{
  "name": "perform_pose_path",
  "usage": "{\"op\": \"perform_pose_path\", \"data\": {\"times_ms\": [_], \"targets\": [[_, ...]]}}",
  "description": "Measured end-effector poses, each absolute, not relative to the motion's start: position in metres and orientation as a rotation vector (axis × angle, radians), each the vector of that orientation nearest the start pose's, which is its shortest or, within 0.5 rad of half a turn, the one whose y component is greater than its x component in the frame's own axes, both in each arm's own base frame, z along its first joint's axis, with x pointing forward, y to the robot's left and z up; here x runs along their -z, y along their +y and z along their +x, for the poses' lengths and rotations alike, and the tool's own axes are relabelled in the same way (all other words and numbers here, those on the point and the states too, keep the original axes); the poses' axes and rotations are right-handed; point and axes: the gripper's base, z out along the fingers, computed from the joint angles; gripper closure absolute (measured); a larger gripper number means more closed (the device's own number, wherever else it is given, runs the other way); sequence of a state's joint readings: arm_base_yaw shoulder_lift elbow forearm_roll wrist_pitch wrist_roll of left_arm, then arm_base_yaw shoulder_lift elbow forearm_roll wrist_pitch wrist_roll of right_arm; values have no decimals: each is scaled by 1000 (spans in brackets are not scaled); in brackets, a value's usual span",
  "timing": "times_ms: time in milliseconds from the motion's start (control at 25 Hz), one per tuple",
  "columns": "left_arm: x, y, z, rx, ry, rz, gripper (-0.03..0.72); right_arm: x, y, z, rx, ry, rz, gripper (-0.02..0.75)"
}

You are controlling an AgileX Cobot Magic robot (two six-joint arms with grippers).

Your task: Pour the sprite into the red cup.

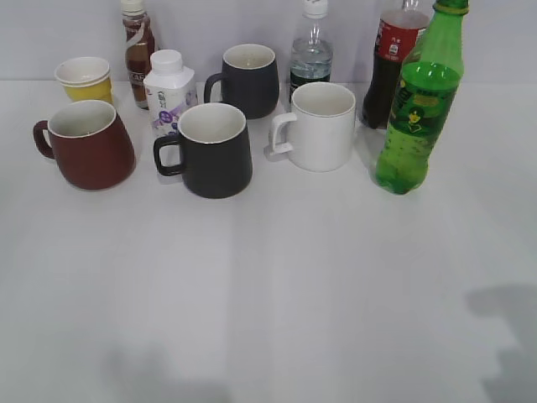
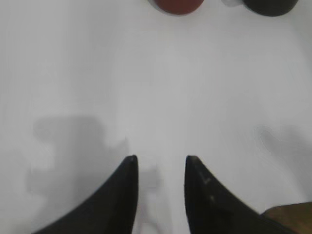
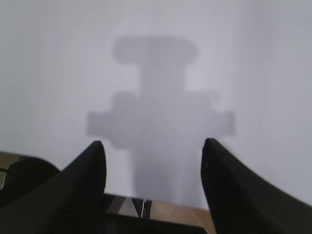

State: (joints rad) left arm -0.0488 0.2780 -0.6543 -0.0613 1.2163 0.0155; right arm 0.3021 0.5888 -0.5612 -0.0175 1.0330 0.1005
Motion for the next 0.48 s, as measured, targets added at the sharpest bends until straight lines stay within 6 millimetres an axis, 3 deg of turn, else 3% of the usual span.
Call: {"op": "perform_pose_path", "data": {"times_ms": [240,480], "targets": [[-286,-5,1,80,2252,104,430,-281,8,33,-147,2432,-254,279],[-284,-5,7,72,2152,108,430,-283,-7,-13,-141,2142,-315,279]]}}
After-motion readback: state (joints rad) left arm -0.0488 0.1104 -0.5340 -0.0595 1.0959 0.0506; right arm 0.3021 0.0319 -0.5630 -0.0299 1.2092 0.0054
